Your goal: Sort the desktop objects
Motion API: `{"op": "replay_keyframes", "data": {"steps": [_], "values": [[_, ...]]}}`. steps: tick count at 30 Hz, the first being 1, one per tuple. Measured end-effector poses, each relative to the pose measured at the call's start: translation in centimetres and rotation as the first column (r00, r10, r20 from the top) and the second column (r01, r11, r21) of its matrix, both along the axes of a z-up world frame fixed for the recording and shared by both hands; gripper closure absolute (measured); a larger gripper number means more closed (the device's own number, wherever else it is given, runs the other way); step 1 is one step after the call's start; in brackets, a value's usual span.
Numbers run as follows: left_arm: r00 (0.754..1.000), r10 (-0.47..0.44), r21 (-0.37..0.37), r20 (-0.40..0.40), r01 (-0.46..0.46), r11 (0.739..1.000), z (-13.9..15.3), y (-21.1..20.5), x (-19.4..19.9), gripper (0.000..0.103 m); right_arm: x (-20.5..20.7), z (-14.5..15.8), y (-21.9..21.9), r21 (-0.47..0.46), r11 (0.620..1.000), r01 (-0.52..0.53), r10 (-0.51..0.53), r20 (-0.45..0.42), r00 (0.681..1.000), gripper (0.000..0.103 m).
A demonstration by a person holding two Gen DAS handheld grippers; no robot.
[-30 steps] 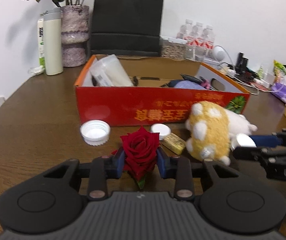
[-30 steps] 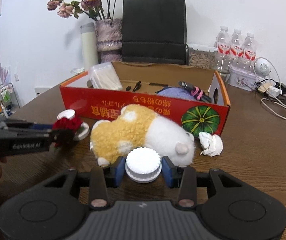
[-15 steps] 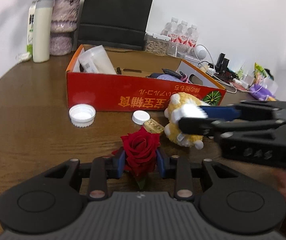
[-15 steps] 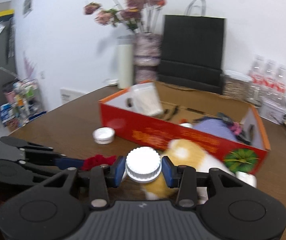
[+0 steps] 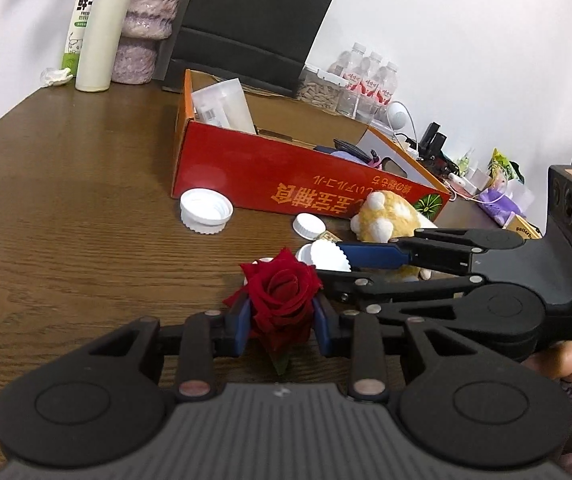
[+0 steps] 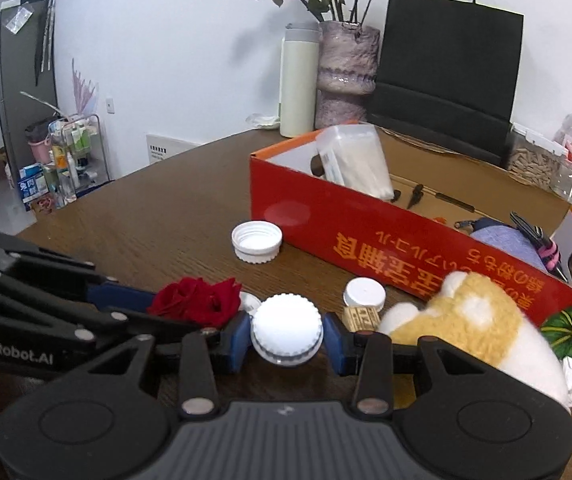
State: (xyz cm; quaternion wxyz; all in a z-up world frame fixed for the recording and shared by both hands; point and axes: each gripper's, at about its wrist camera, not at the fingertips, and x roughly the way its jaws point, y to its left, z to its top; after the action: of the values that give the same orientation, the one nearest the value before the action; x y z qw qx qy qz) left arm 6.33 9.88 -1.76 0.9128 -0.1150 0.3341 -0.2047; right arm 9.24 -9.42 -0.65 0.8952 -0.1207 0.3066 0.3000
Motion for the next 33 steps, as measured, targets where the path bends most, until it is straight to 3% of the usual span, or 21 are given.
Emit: {"op": "replay_keyframes", "data": {"steps": [11,14,18,22,29,33], "values": [[0.996,0.059,0.035,0.067,-0.061,0.998,1.9,0.6,-0.4,0.073,0.6,-0.4,0.6,-0.062,0.998,0.008,-0.008,-0.011,1.0,0.064],[0.992,0.073,0.049,0.106,-0.079,0.996,3.0,0.8,-0.7,0.073,0.5,-0.6,0.3,-0.044,0.999,0.003,-0.004,-0.012,1.0,0.064],[0.994,0.074,0.065,0.078,-0.079,0.995,2.6,0.5,-0.2,0.073,0.2,0.1,-0.2,0.008,1.0,0.011,-0.011,0.0,1.0,0.064],[0.999,0.047,0.035,0.01,-0.047,0.998,0.9,-0.1,0.3,0.073,0.0,0.8,-0.4,0.051,0.999,-0.001,0.0,0.009,1.0,0.064],[0.999,0.041,-0.024,-0.006,-0.041,0.999,0.6,0.3,0.0,0.074,0.6,-0.1,0.4,0.01,0.999,-0.031,0.031,-0.012,0.999,0.064],[0.996,0.059,-0.023,0.06,-0.058,0.998,2.2,0.7,-0.9,0.076,0.5,-0.1,0.8,-0.011,0.999,-0.033,0.033,0.0,0.999,0.064]]}}
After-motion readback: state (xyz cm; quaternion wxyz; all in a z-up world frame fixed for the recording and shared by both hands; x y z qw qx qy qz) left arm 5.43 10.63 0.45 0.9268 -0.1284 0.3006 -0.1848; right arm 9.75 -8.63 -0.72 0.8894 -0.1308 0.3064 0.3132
